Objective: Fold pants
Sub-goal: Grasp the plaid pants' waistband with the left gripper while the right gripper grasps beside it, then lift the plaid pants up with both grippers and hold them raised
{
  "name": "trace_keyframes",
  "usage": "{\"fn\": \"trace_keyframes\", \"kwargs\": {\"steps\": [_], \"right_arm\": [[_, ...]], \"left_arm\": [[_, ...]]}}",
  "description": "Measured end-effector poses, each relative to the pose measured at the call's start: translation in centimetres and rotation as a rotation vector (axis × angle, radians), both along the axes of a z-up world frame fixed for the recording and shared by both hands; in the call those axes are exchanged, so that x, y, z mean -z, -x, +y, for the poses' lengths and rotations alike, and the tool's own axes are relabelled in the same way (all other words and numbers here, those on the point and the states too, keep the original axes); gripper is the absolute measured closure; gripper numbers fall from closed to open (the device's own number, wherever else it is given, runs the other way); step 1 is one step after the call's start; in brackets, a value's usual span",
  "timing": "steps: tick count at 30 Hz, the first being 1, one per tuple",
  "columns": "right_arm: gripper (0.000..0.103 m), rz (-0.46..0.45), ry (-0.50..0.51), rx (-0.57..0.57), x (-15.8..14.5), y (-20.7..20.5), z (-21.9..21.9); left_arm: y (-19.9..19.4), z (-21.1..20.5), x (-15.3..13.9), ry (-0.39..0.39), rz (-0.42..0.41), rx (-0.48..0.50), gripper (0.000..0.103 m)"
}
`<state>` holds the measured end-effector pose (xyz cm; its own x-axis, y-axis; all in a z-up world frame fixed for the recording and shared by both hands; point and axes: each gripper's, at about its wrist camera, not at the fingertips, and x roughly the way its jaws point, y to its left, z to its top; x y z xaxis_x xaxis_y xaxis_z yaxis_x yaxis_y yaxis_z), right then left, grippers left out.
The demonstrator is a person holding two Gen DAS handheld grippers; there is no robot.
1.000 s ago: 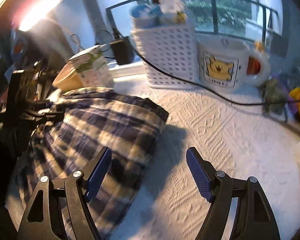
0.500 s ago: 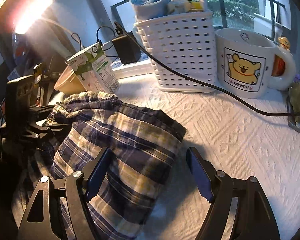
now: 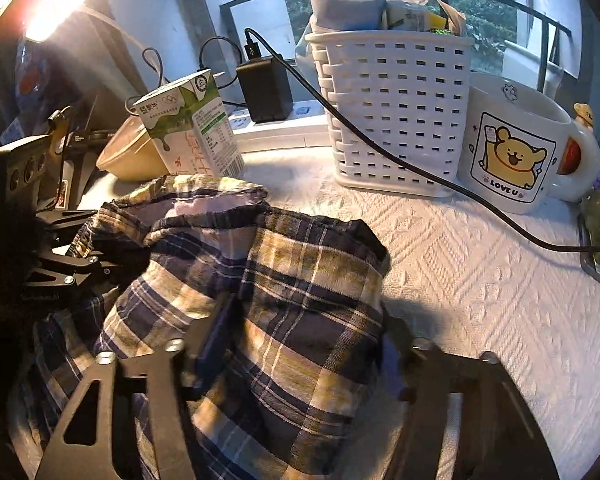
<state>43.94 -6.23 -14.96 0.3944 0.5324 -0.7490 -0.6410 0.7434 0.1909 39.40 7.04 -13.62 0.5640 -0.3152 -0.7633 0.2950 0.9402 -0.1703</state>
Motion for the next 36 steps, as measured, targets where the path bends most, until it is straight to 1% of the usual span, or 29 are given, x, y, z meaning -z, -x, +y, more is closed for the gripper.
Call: {"fn": "trace_keyframes", "kwargs": {"steps": [1, 2, 3, 4, 5, 8, 11, 14, 21, 25, 30, 36], "right_arm": [[0.061, 0.007, -0.013, -0.007, 0.0, 0.0, -0.1], [0.066, 0.015, -0.021, -0.018, 0.1, 0.1, -0.1], [0.069, 0.01, -0.022, -0.024, 0.0, 0.2, 0.1], [0.075, 0.006, -0.023, -0.03, 0.0, 0.4, 0.3], [0.077, 0.0, -0.026, -0.033, -0.1, 0.6, 0.4], [0.081, -0.012, -0.036, -0.035, -0.4, 1.1, 0.4], [0.083, -0.009, -0.073, -0.036, -1.1, 1.8, -0.2], [0.083, -0.052, -0.091, -0.035, -2.8, 2.9, -0.5], [0.083, -0.242, -0.076, -0.051, -8.7, 8.2, -0.1], [0.083, -0.344, -0.077, -0.079, -12.3, 12.1, -0.2], [0.083, -0.446, -0.077, -0.121, -16.2, 16.6, 0.4], [0.083, -0.554, -0.102, -0.169, -20.1, 22.1, 2.2]], "left_arm": [[0.1, 0.0, 0.0, -0.002, -0.004, -0.003, 0.069], [0.2, -0.1, -0.1, -0.004, -0.008, -0.009, 0.07], [0.3, -0.3, -0.2, -0.011, -0.014, -0.012, 0.071], [0.4, -0.4, -0.2, -0.017, -0.017, -0.013, 0.072], [0.5, -0.5, -0.3, -0.019, -0.016, -0.011, 0.073], [0.7, -0.1, -0.7, 0.013, -0.008, -0.017, 0.076], [1.4, 0.2, -1.4, 0.031, -0.024, -0.031, 0.077], [2.6, 0.4, -2.5, 0.069, -0.063, -0.031, 0.078], [7.3, 1.4, -7.4, 0.106, -0.203, -0.058, 0.078], [10.9, 2.4, -10.2, 0.127, -0.29, -0.078, 0.078], [15.0, 3.9, -12.8, 0.147, -0.369, -0.093, 0.078], [20.1, 5.9, -15.4, 0.157, -0.475, -0.13, 0.078]]}}
